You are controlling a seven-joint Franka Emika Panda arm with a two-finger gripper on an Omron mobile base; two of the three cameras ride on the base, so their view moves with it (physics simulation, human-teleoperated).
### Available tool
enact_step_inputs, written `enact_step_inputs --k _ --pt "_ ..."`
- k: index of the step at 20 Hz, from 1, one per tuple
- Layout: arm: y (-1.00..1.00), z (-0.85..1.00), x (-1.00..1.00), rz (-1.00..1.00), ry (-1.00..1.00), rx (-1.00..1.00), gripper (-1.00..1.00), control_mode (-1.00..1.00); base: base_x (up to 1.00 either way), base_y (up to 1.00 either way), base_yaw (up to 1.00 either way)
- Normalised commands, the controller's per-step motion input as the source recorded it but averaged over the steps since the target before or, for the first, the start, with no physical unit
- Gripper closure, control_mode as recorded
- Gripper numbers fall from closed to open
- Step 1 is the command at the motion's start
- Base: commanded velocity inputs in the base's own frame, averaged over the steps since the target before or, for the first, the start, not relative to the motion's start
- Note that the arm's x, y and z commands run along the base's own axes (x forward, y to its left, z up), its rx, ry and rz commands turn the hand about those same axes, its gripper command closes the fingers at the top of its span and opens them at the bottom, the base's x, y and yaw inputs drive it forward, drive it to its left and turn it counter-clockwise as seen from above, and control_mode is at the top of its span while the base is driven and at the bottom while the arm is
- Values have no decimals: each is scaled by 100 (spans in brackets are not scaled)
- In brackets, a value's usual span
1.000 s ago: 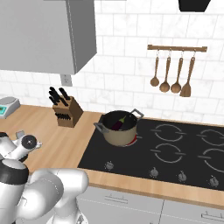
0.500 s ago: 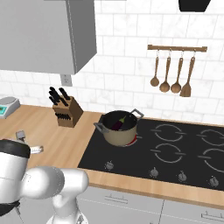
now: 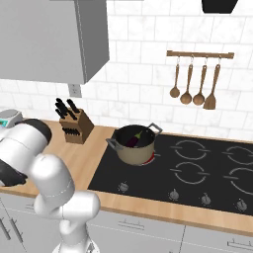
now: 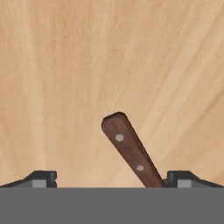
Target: Put the mushroom and eggplant in the pot. Retrieve the spatula and lightly stir the vegetables in the pot.
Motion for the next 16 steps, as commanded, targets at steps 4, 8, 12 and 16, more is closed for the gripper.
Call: enact_step_inputs --k 4,8,12,16 --pt "20 35 0 -11 27 -8 -100 -100 0 0 0" --pt "4 0 0 -7 23 -10 -100 -100 0 0 0" --pt "13 0 0 -3 10 -12 -100 -100 0 0 0" --pt "54 -5 -8 0 1 -23 -100 -100 0 0 0"
